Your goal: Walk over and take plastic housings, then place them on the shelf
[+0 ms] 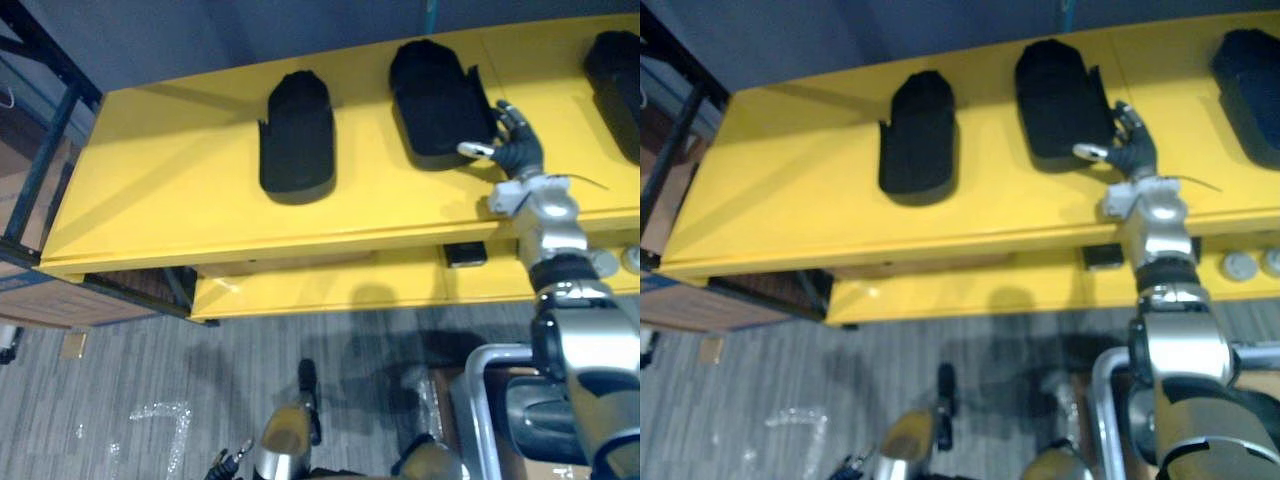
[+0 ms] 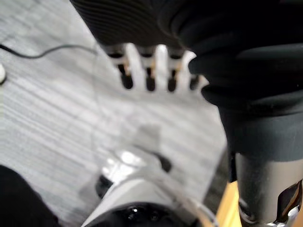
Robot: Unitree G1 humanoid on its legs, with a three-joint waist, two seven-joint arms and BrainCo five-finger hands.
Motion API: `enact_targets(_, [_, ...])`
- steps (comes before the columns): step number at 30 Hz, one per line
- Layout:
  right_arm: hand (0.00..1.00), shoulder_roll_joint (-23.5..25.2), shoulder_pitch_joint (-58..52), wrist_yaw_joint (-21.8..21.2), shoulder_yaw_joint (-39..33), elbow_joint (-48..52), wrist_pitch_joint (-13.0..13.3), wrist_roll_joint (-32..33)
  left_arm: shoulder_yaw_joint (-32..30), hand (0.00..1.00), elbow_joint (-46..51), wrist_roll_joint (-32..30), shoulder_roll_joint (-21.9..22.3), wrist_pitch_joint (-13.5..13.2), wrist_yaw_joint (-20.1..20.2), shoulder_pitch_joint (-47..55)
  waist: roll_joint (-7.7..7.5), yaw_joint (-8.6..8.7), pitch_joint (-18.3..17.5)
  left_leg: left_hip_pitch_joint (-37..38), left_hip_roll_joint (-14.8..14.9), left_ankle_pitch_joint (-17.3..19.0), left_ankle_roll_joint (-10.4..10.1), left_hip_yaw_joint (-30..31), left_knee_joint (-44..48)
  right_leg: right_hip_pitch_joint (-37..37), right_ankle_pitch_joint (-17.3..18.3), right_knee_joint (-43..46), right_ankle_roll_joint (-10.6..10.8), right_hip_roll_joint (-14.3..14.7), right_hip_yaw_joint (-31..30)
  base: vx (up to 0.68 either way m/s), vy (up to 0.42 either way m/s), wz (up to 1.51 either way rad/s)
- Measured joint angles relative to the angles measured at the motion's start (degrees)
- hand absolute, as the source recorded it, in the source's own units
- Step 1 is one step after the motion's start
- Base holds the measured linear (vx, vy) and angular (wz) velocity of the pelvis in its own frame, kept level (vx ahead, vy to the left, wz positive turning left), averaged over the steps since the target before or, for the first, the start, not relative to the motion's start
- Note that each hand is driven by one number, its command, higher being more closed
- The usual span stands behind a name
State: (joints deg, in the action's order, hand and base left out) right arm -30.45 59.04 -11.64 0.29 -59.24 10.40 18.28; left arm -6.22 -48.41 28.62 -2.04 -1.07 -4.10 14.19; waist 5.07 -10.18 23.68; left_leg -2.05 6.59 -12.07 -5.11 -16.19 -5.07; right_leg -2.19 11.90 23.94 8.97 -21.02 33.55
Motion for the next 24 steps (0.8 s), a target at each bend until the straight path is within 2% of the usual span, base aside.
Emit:
enact_targets(8, [0.0,0.52,-1.37,-1.15,0.28,0.81,1.01,-0.02,0.05,0.0,-0.71,-0.29,-0.37,0.01,0.05,-0.72,-0.17,0.01,-0.07,0.15,0.51,0.0,0.0,-1.69,-0.01,-0.21,-1.56,-1.75,0.02,0.59,-0.74,0.0,0.01,-0.06])
enact_targets(12, [0.0,1.23,-3.27,-0.86,0.51,2.17,1.04,-2.66,0.23,0.0,-1.3,-0.43,-1.33,0.08,0.16,-0.74,-1.28,0.04,-0.64,0.26,0.76,-0.01,0.0,-1.72,-0.01,-0.78,-2.12,-2.91,-0.02,1.17,-0.69,0.0,0.0,0.0])
enact_targets(16, [0.0,2.35,-4.46,3.44,1.87,2.46,2.2,-6.01,0.25,0.0,-1.73,-0.48,-1.87,0.07,0.37,-0.85,-2.3,0.05,-1.17,0.38,0.73,0.08,-0.08,-1.78,-0.05,-0.98,-2.21,-3.47,-0.06,1.33,-0.69,0.0,0.0,0.0])
enact_targets(17, [0.0,3.03,-4.85,8.34,2.78,2.45,3.95,-8.0,0.25,0.0,-2.03,-0.48,-1.92,-0.01,0.39,-0.9,-2.39,0.04,-1.22,0.36,0.76,0.15,-0.14,-1.85,-0.06,-1.06,-2.49,-3.83,-0.01,1.61,-0.7,0.0,0.0,0.0])
enact_targets(19, [0.0,3.71,-4.99,14.15,2.67,2.48,7.35,-10.71,0.26,0.0,-2.38,-0.44,-1.92,-0.11,0.37,-0.9,-2.39,0.08,-1.22,0.24,0.81,0.16,-0.12,-1.92,-0.06,-1.06,-2.82,-4.3,0.04,1.89,-0.71,0.0,0.004,-0.02])
enact_targets(20, [0.0,4.2,-5.06,21.09,1.76,4.13,11.71,-13.74,0.26,0.0,-2.45,-0.44,-1.92,-0.24,0.34,-0.88,-2.39,0.09,-1.22,0.02,0.91,0.21,-0.03,-2.05,-0.06,-1.08,-3.42,-5.16,-0.01,2.13,-0.71,0.0,0.019,-0.04])
enact_targets(21, [0.0,4.43,-5.23,23.7,0.81,5.85,13.11,-15.38,0.31,0.0,-2.46,-0.45,-1.91,-0.44,0.33,-0.88,-2.39,0.11,-1.22,-0.02,0.91,0.23,0.02,-2.13,-0.06,-1.13,-3.68,-5.46,0.02,2.16,-0.73,0.02,0.026,-0.05])
enact_targets(22, [0.0,4.92,-6.23,29.21,-1.61,11.87,17.22,-18.21,0.56,0.0,-2.52,-0.47,-1.92,-1.89,0.27,-0.91,-2.44,0.23,-1.25,0.0,0.86,0.27,0.09,-2.29,-0.05,-1.44,-4.2,-6.07,0.31,2.19,-0.75,0.0,0.0,0.0])
enact_targets(23, [0.0,4.96,-6.47,29.88,-1.92,13.06,18.03,-18.48,0.59,0.0,-2.51,-0.47,-1.92,-2.21,0.26,-0.93,-2.46,0.27,-1.26,0.01,0.85,0.28,0.11,-2.29,-0.05,-1.5,-4.24,-6.16,0.37,2.18,-0.74,0.0,0.0,0.0])
enact_targets(24, [0.0,5.35,-7.58,31.78,-2.83,18.06,20.6,-19.32,0.69,0.0,-2.5,-0.44,-1.93,-3.48,0.21,-0.99,-2.63,0.5,-1.37,0.07,0.7,0.28,0.11,-2.43,-0.05,-1.83,-4.56,-6.75,0.47,2.17,-0.7,0.0,0.0,0.0])
